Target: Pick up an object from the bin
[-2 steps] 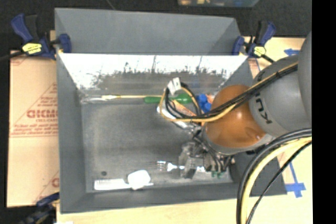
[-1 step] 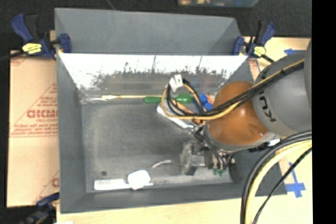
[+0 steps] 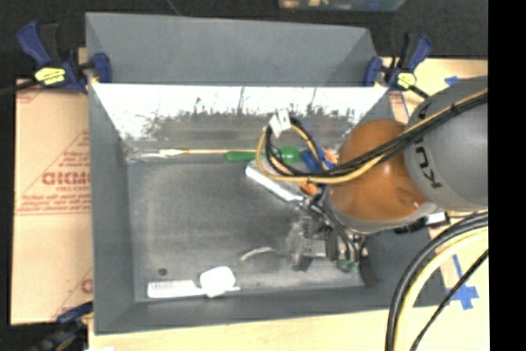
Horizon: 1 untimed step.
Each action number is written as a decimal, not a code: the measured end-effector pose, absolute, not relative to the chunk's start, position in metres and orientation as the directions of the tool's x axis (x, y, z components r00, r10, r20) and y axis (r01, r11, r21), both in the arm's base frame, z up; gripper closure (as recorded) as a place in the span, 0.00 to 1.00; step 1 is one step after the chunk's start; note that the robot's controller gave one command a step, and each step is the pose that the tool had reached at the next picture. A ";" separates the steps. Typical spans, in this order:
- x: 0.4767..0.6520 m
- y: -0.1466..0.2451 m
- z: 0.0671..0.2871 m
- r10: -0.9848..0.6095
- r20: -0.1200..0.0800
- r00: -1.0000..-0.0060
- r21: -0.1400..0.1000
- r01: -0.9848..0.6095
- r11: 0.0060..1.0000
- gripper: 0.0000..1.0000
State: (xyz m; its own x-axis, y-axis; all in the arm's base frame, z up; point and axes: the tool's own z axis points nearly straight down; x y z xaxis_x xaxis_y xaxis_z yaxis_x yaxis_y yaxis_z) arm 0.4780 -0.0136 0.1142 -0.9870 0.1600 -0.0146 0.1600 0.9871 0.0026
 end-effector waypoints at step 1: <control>0.477 -0.014 0.159 0.159 -0.008 -0.987 0.002 0.159 0.987 1.00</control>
Offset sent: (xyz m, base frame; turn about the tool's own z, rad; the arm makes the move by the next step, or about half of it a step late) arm -0.0017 -0.0001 0.0292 -0.0009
